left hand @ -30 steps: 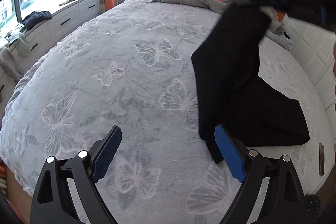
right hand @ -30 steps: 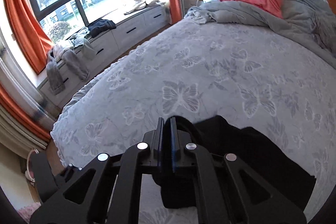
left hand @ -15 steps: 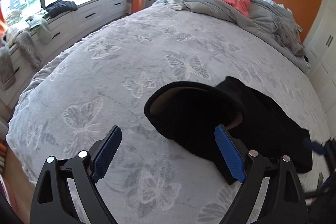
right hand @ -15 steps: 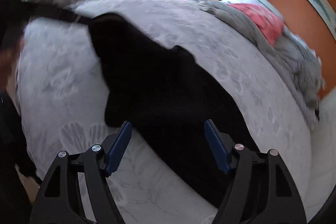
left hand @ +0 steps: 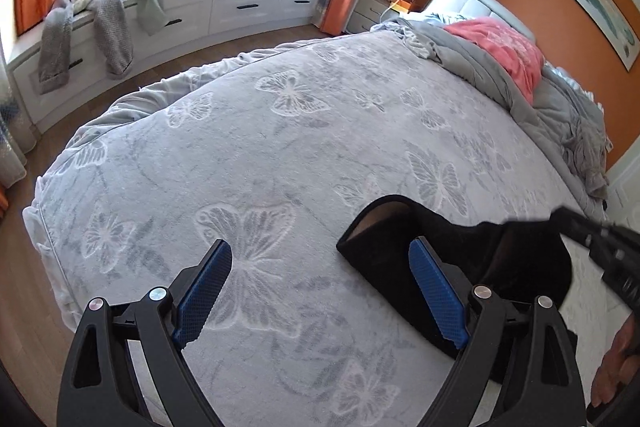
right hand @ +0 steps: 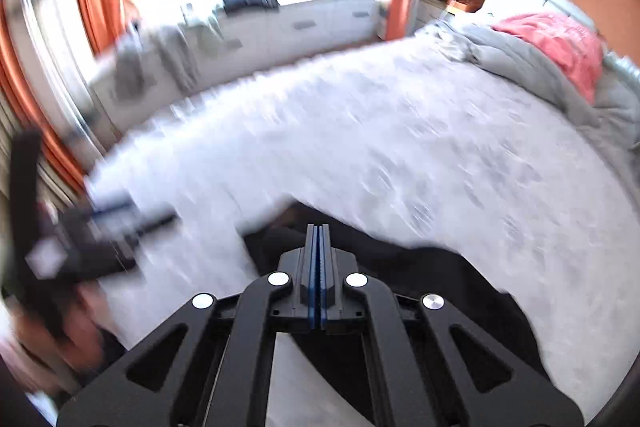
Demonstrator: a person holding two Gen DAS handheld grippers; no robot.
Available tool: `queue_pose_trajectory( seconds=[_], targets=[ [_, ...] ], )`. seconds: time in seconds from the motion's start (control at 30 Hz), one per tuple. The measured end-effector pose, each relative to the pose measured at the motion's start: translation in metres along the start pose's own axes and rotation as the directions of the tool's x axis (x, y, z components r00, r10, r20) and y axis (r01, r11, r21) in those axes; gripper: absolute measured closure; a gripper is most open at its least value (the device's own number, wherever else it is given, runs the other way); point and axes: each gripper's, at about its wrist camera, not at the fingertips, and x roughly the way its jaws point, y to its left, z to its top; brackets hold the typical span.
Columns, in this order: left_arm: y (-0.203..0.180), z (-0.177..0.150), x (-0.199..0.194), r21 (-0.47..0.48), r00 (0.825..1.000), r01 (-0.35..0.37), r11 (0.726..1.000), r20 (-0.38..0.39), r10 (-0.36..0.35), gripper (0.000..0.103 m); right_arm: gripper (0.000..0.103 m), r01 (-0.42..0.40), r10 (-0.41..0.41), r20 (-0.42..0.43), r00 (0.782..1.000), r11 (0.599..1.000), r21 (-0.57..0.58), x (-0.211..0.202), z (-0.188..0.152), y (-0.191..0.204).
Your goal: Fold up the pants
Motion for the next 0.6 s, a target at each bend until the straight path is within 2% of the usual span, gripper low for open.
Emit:
queue_pose_trajectory(
  seconds=[0.03, 0.07, 0.1, 0.17, 0.2, 0.23, 0.27, 0.3, 0.33, 0.43, 0.53, 0.57, 0.6],
  targets=[
    [0.003, 0.002, 0.0, -0.016, 1.0, -0.001, 1.0, -0.004, 0.001, 0.015, 0.102, -0.073, 0.074, -0.008, 0.997, 0.996, 0.045, 0.013, 0.009, 0.002],
    [0.006, 0.003, 0.0, -0.03, 1.0, 0.003, 1.0, -0.007, -0.003, 0.015, 0.101, -0.167, 0.171, -0.044, 0.984, 0.983, 0.081, 0.036, 0.013, 0.009],
    [0.01, 0.005, 0.001, -0.041, 1.0, 0.007, 0.999, -0.012, -0.008, 0.015, 0.1, -0.171, 0.177, -0.076, 0.981, 0.982, 0.08, 0.053, 0.014, 0.015],
    [0.014, 0.008, 0.002, -0.045, 1.0, 0.007, 0.999, -0.021, -0.007, 0.015, 0.097, -0.027, 0.028, -0.102, 0.994, 1.0, 0.005, 0.073, 0.01, 0.022],
    [0.017, 0.009, 0.002, -0.048, 1.0, -0.003, 0.999, -0.022, 0.002, 0.015, 0.096, 0.019, -0.022, -0.097, 0.995, 0.999, -0.034, 0.074, 0.006, 0.021],
    [0.021, 0.009, 0.002, -0.055, 1.0, -0.01, 0.998, -0.022, 0.009, 0.015, 0.09, 0.041, -0.046, -0.098, 0.994, 0.998, -0.056, 0.072, 0.004, 0.015],
    [0.024, 0.01, 0.002, -0.064, 1.0, -0.009, 0.998, -0.022, 0.007, 0.015, 0.069, 0.077, -0.086, -0.1, 0.991, 0.993, -0.093, 0.069, 0.0, 0.01],
    [0.026, 0.01, 0.003, -0.07, 1.0, -0.003, 0.998, -0.028, 0.001, 0.015, 0.038, 0.109, -0.12, -0.095, 0.988, 0.988, -0.114, 0.065, -0.008, 0.007],
    [0.027, 0.01, 0.005, -0.074, 0.999, 0.002, 0.997, -0.036, -0.005, 0.015, 0.029, 0.138, -0.15, -0.092, 0.984, 0.982, -0.126, 0.063, -0.014, 0.003],
    [0.024, 0.012, 0.01, -0.069, 0.999, 0.01, 0.998, -0.048, -0.013, 0.015, 0.029, 0.134, -0.169, -0.149, 0.974, 0.966, -0.219, 0.074, -0.041, 0.016],
    [0.018, 0.014, 0.015, -0.069, 0.997, 0.029, 0.997, -0.063, -0.034, 0.015, 0.03, 0.085, -0.138, -0.187, 0.973, 0.961, -0.264, 0.106, -0.069, 0.05],
    [0.017, 0.014, 0.016, -0.072, 0.997, 0.039, 0.997, -0.07, -0.044, 0.019, 0.039, 0.112, -0.168, -0.184, 0.968, 0.953, -0.281, 0.121, -0.077, 0.058],
    [0.02, 0.014, 0.016, -0.086, 0.997, 0.025, 0.996, -0.07, -0.032, 0.016, 0.077, 0.106, -0.164, -0.214, 0.963, 0.96, -0.26, 0.135, -0.08, 0.057]
  ],
)
